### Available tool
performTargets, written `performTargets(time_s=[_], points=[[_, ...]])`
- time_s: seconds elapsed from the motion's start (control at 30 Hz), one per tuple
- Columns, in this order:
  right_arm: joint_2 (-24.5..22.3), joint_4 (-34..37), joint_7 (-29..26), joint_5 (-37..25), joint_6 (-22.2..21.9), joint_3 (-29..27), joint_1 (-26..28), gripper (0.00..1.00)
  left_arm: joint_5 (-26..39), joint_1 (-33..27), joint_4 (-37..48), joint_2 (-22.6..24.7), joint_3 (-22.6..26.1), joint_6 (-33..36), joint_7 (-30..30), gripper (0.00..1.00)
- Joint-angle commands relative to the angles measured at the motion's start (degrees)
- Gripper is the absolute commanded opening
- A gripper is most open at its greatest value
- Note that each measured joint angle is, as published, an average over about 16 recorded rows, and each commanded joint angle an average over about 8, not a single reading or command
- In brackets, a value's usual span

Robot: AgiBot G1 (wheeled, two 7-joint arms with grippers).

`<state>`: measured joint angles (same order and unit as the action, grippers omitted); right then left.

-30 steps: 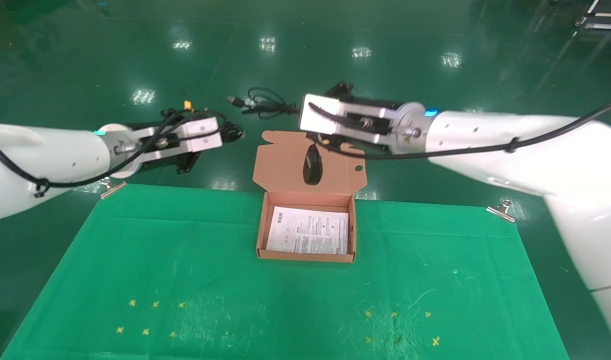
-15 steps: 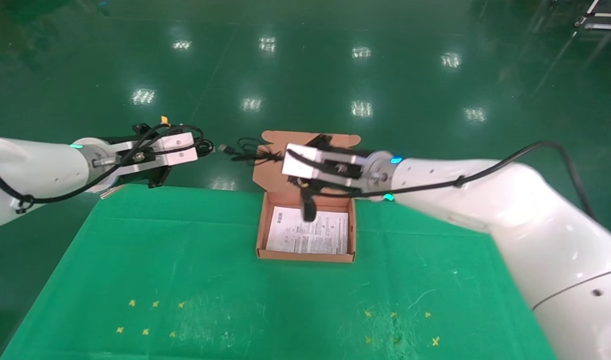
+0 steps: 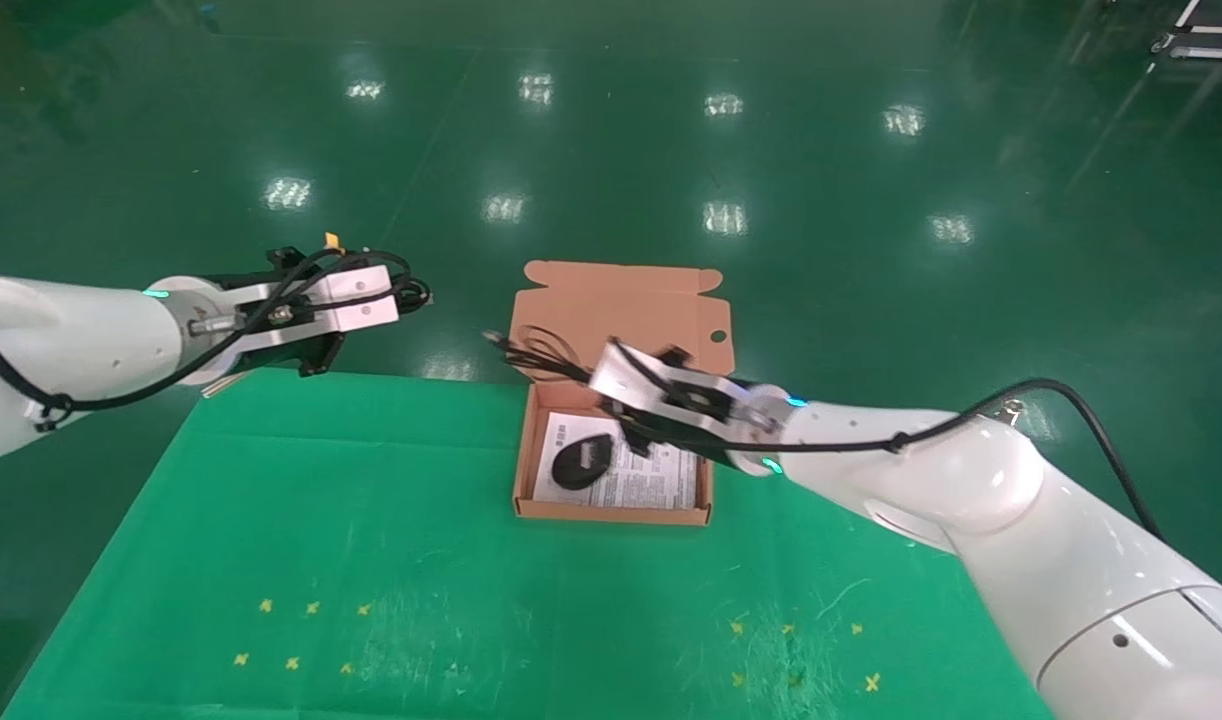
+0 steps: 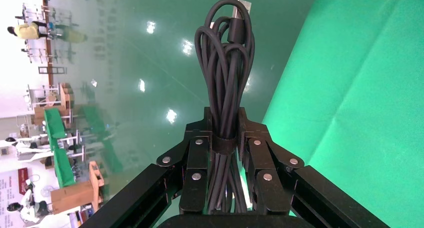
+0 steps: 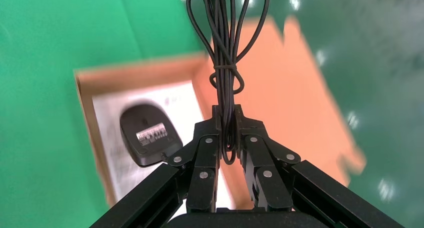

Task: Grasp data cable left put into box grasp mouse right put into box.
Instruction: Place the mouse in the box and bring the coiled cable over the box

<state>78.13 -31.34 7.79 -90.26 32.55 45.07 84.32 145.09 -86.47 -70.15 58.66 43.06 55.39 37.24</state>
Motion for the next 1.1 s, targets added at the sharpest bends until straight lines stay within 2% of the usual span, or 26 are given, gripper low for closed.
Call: performTargets(time_s=[0.03, 0.27, 0.3, 0.8, 0.93, 1.1], points=[[0.0, 2.3, -1.5, 0.9, -1.2, 1.3, 0.1, 0.03, 0.0, 0.0, 0.0, 0.0, 0.0, 0.0, 0.0, 0.00], [0.1, 5.2, -3.2, 1.9, -2.1, 4.5, 0.8, 0.90, 0.1, 0.1, -0.1, 0.0, 0.0, 0.1, 0.0, 0.00], [0.1, 5.4, -3.3, 2.0, -2.2, 4.7, 0.8, 1.00, 0.1, 0.1, -0.1, 0.0, 0.0, 0.1, 0.0, 0.00], [-2.5, 1.4, -3.8, 2.7, -1.9, 5.1, 0.1, 1.00, -1.1, 1.4, 0.9, 2.1, 0.8, -2.2, -1.2, 0.00], [-5.0, -0.6, -3.8, 2.4, -1.9, 5.1, 0.4, 1.00, -2.4, 3.1, 2.1, 4.2, 1.8, -5.4, -3.2, 0.00], [-10.3, -4.9, -4.0, 1.7, -1.8, 4.7, 1.0, 1.00, -4.7, 5.8, 4.8, 7.7, 3.4, -11.8, -7.2, 0.00]])
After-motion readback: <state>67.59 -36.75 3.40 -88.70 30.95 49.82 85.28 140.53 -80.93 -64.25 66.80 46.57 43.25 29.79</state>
